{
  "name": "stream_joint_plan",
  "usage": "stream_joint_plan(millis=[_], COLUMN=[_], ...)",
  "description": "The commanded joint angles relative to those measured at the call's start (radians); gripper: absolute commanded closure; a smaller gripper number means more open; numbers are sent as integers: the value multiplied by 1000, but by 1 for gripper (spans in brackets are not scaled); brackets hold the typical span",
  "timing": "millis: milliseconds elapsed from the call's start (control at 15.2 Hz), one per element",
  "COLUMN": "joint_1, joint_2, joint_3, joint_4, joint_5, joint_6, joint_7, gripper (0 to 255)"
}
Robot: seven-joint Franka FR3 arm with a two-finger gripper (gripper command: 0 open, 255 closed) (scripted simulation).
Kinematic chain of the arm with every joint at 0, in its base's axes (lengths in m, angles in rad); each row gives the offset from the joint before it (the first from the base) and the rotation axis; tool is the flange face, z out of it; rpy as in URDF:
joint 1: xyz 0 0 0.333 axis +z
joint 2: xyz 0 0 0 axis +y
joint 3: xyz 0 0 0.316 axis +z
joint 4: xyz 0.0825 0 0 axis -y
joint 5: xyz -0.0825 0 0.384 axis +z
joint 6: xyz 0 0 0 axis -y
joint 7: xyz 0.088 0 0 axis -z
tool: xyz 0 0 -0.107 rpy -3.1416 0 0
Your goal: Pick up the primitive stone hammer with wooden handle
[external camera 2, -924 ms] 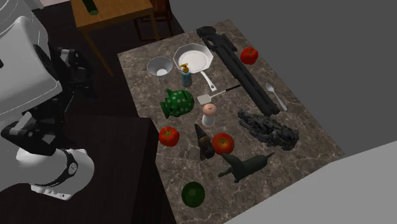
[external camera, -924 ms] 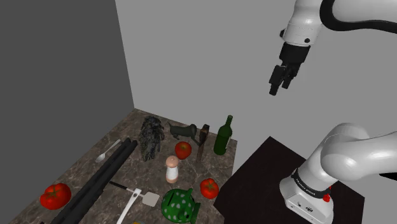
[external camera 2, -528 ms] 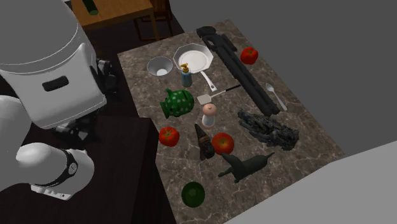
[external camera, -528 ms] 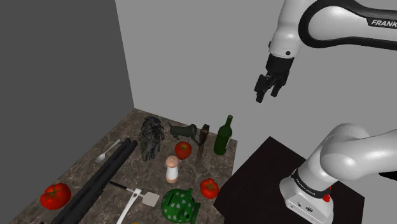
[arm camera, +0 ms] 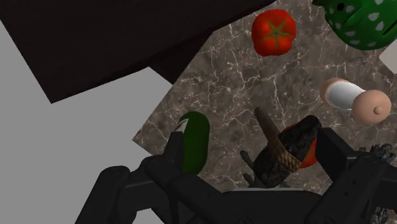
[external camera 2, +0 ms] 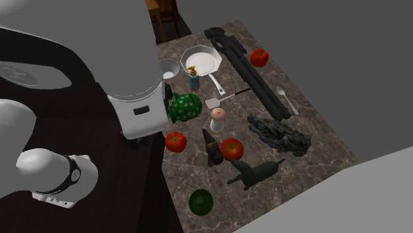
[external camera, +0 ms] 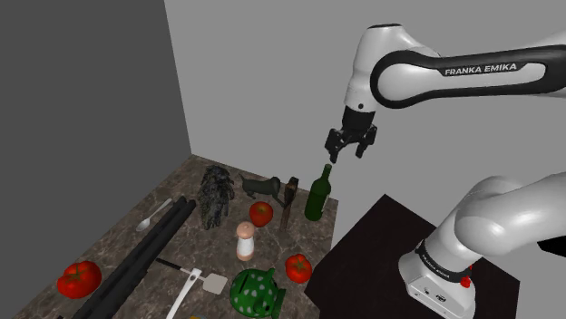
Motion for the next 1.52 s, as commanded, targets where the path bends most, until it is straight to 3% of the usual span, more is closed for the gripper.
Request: stream_joint_plan(millis=[0, 396, 726, 1188, 1452], joint_1=[-10, -56, -91, -91, -81], joint_2=[55, 278, 489, 783, 831], joint_3=[29, 105, 144, 119, 105], joint_4=[-11, 10, 66, 195, 192], joint_5=[11, 0, -66, -217, -243], joint_6=[74, 287, 443, 600, 649], joint_7=[59, 235, 403, 654, 671], gripper=[0, 0, 0, 0, 0])
